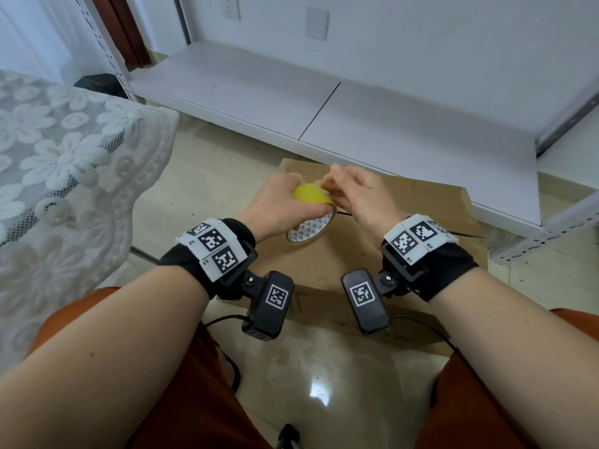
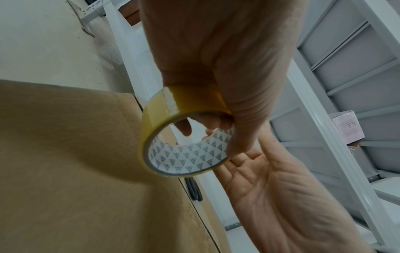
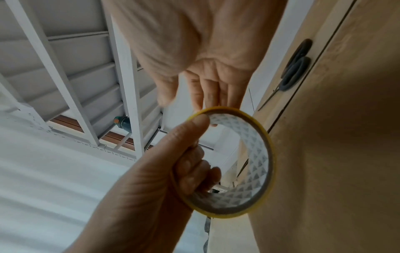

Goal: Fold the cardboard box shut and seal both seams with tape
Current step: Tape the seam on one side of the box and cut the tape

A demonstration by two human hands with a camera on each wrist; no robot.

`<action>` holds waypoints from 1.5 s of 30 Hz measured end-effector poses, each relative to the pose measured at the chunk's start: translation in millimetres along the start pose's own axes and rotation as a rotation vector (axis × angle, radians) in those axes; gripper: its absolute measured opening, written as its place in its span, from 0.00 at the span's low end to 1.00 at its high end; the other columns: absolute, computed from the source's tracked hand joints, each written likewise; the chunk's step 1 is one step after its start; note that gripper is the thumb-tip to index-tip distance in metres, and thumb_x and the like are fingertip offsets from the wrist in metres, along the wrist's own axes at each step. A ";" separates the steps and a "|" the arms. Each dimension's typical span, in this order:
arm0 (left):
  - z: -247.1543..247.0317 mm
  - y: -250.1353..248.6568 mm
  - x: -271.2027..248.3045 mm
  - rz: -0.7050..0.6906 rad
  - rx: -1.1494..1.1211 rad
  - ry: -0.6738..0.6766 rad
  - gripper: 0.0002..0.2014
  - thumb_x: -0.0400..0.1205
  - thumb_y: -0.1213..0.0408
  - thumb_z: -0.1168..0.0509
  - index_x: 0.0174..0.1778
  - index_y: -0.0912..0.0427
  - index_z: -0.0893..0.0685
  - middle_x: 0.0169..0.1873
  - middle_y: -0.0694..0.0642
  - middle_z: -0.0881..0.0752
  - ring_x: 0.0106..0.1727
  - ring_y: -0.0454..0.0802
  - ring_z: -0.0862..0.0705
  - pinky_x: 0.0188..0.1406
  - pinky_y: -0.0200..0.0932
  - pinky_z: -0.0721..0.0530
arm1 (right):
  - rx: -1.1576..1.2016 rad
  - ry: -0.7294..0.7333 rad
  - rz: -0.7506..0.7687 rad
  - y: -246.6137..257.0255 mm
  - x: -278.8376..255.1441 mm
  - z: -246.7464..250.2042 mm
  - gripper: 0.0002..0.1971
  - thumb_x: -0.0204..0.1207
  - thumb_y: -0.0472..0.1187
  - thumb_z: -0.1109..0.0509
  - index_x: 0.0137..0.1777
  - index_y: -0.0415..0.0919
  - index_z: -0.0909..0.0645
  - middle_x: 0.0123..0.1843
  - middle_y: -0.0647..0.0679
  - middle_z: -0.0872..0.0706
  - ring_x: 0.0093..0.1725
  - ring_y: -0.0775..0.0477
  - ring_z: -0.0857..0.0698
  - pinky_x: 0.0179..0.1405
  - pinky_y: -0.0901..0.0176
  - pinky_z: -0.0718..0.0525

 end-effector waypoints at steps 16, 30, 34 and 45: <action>-2.5 -6.2 -4.3 -0.022 0.038 0.064 0.15 0.72 0.57 0.24 0.38 0.58 0.24 0.31 0.52 0.19 0.34 0.49 0.18 0.31 0.43 0.19 | -0.221 -0.118 0.115 2.0 -3.0 5.1 0.13 0.73 0.38 0.25 0.31 0.45 0.25 0.28 0.52 0.22 0.26 0.60 0.26 0.30 0.66 0.26; -5.9 -7.0 -5.3 -0.049 0.015 0.087 0.15 0.73 0.58 0.24 0.37 0.58 0.26 0.34 0.56 0.18 0.35 0.50 0.17 0.26 0.35 0.22 | -0.348 -0.206 0.115 3.5 -3.3 9.4 0.12 0.76 0.41 0.29 0.35 0.46 0.29 0.36 0.45 0.20 0.35 0.49 0.23 0.39 0.52 0.22; -5.7 -6.8 -4.4 -0.045 0.017 0.089 0.15 0.73 0.58 0.24 0.37 0.58 0.25 0.33 0.55 0.18 0.34 0.49 0.18 0.26 0.34 0.22 | -0.343 -0.215 0.099 3.5 -3.6 9.0 0.13 0.77 0.41 0.30 0.34 0.46 0.29 0.36 0.45 0.21 0.36 0.48 0.23 0.38 0.52 0.22; -7.4 -8.0 -4.1 -0.089 0.060 0.088 0.15 0.72 0.57 0.24 0.36 0.55 0.26 0.37 0.59 0.15 0.44 0.59 0.13 0.41 0.53 0.16 | -0.015 -0.288 -0.085 -7.9 2.8 22.8 0.10 0.79 0.39 0.34 0.38 0.45 0.30 0.44 0.34 0.10 0.40 0.40 0.10 0.41 0.49 0.12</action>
Point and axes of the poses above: each hand's wrist, its own x-axis towards the middle knuckle, its own z-axis out of the back of the hand, y = z × x, the point moved 6 cm from there along x, towards the middle knuckle
